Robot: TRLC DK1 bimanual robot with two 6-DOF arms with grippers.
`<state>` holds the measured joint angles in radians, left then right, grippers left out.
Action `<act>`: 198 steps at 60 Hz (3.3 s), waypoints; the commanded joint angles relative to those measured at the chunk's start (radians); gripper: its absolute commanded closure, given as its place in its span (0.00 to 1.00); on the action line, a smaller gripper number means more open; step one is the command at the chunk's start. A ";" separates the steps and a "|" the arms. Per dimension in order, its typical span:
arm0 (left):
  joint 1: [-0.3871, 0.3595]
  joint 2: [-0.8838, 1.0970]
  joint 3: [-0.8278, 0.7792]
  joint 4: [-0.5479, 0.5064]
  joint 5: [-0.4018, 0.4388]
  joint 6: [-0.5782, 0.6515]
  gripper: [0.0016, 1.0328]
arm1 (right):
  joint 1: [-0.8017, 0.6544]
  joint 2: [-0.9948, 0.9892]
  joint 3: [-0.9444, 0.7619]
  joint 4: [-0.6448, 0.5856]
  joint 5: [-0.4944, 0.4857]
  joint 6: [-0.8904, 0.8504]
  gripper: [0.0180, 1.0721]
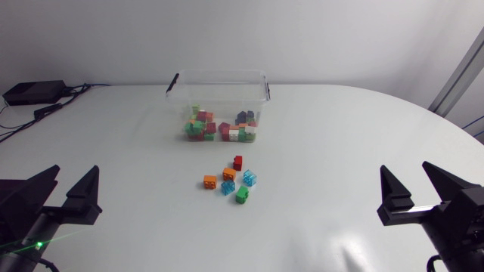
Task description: Place the duplo bricks in the container
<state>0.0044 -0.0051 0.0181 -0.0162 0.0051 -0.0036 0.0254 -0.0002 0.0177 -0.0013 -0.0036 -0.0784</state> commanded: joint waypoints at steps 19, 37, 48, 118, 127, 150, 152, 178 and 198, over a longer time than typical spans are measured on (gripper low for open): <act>0.005 -0.010 -0.015 0.010 -0.005 -0.004 0.04 | -0.004 -0.006 -0.018 -0.005 0.001 -0.015 0.04; -0.015 0.114 0.120 -0.019 -0.004 -0.001 0.07 | 0.110 0.042 0.120 -0.101 0.042 -0.012 0.05; -0.066 0.413 0.267 -0.024 -0.004 0.014 0.07 | 0.114 0.255 0.226 -0.077 0.042 0.006 0.05; -0.397 1.703 0.979 -0.383 0.216 0.809 0.10 | 0.498 1.227 0.740 -0.345 0.146 -0.173 0.05; -0.423 1.769 1.014 -0.407 0.226 0.912 0.12 | 0.464 1.313 0.775 -0.355 0.020 -0.181 0.05; -0.397 1.966 1.191 -0.495 0.337 1.070 0.44 | 0.472 1.439 0.832 -0.332 -0.001 -0.213 0.05; -0.396 1.975 1.198 -0.507 0.337 1.087 0.44 | 0.475 1.451 0.838 -0.330 -0.001 -0.218 0.05; -0.354 2.030 1.307 -0.705 0.357 1.162 0.74 | 0.541 1.683 0.973 -0.305 -0.001 -0.201 0.11; -0.317 1.996 1.324 -0.740 0.412 1.177 0.75 | 0.550 1.862 1.127 -0.333 -0.003 -0.156 0.14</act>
<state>-0.3218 1.9999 1.3106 -0.7319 0.3965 1.1320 0.5632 1.8248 1.1126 -0.3187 -0.0006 -0.2577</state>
